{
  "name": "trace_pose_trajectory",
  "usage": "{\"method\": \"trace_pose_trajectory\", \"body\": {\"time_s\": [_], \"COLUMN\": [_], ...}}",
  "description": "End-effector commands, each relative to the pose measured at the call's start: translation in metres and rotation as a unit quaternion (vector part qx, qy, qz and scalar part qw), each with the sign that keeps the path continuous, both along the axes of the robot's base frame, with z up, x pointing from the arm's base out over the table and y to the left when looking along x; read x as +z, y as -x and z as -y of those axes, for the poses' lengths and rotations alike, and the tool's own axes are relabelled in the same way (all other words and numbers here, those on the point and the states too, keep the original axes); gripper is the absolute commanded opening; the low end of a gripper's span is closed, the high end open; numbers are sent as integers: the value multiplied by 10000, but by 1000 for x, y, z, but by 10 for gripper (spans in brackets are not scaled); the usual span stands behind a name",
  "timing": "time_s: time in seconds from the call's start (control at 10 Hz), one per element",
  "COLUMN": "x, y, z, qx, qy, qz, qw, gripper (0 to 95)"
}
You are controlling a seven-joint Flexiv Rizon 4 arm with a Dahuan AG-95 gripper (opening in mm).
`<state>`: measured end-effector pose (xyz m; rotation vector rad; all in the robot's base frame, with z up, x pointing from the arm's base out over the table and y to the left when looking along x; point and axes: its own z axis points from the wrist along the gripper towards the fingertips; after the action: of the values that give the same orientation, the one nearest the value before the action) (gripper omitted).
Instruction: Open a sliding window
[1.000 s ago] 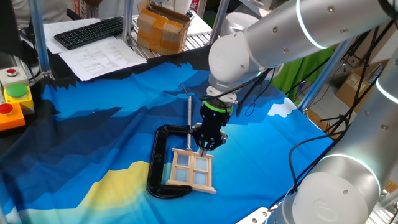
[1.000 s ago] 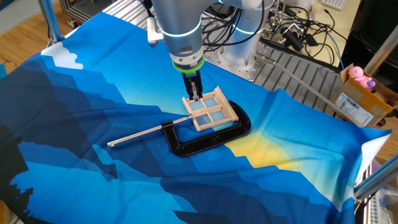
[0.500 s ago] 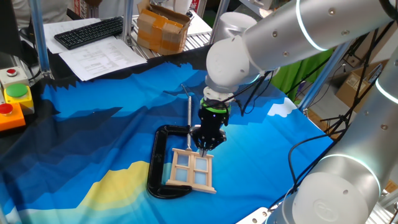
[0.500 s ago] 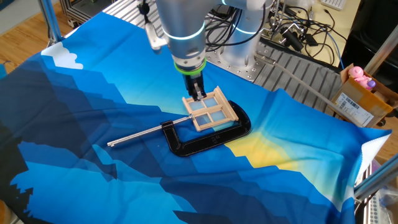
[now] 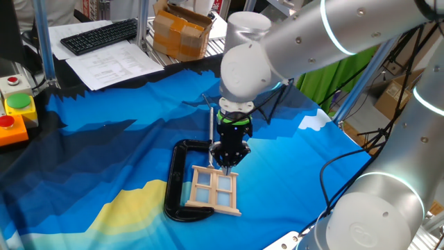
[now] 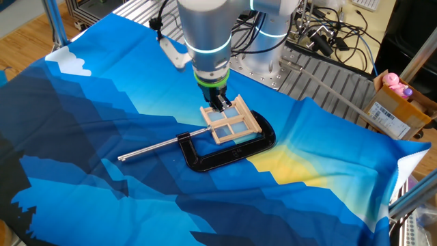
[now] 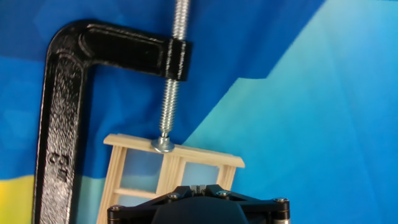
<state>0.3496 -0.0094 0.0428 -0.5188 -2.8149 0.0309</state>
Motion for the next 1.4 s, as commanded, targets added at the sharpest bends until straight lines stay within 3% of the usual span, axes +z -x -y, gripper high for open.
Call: {"method": "trace_pose_trajectory", "body": {"time_s": [0.1,0.3,0.7,1.1,1.4], "x": [0,0,-16,-25,-29], "y": [0,0,0,0,0], "z": [0,0,-4,-8,-11], "qx": [84,108,102,7,15], "qy": [-234,-279,-260,-232,-237], "qz": [-169,-147,-151,94,102], "qw": [9995,9994,9995,9997,9997], "gripper": [0,0,0,0,0]}}
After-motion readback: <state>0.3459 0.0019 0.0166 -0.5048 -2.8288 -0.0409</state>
